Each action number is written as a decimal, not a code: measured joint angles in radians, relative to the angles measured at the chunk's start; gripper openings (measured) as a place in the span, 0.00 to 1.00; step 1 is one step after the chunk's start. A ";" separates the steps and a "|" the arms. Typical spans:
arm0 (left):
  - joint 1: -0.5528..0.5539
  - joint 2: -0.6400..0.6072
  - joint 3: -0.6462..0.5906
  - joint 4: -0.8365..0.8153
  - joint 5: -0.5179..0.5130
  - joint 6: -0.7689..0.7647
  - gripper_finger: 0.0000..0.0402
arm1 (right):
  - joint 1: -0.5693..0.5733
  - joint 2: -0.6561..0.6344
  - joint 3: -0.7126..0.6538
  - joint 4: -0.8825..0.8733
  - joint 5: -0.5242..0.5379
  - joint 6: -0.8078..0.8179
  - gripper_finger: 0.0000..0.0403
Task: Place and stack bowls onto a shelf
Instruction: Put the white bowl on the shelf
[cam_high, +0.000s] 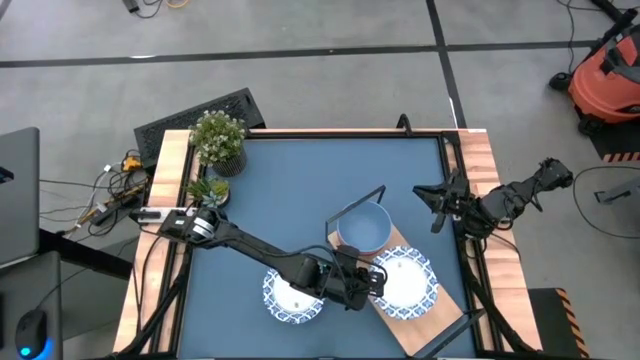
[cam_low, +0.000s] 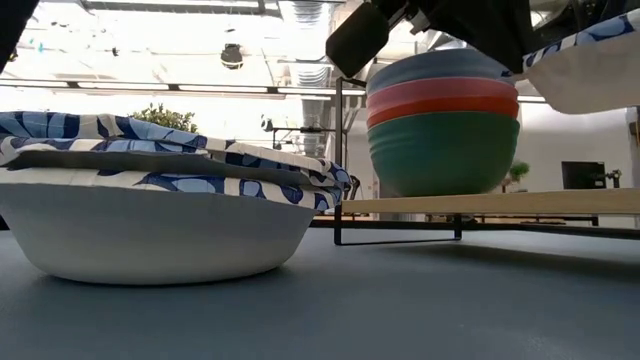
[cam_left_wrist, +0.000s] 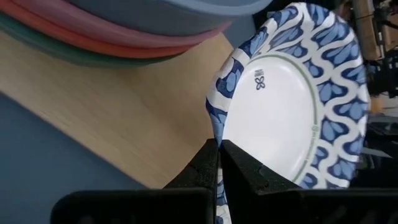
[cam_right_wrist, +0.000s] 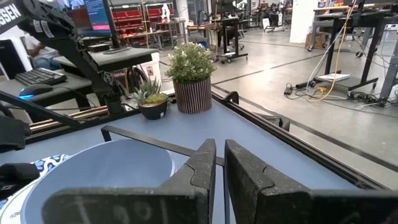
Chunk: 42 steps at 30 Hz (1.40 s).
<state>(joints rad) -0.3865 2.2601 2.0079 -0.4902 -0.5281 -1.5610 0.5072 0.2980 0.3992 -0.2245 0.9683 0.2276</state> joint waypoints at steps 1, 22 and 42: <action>0.000 0.000 0.000 0.001 0.004 -0.003 0.00 | 0.000 0.000 0.000 0.000 0.000 0.000 0.16; -0.017 0.063 0.006 0.112 -0.036 -0.047 0.00 | 0.000 0.000 0.000 -0.002 -0.001 -0.001 0.16; -0.015 0.092 0.011 0.179 0.025 0.005 0.01 | 0.000 0.000 0.000 0.000 0.000 -0.045 0.16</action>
<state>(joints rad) -0.4011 2.3516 2.0190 -0.3107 -0.5032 -1.5559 0.5072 0.2977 0.3990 -0.2241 0.9680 0.1825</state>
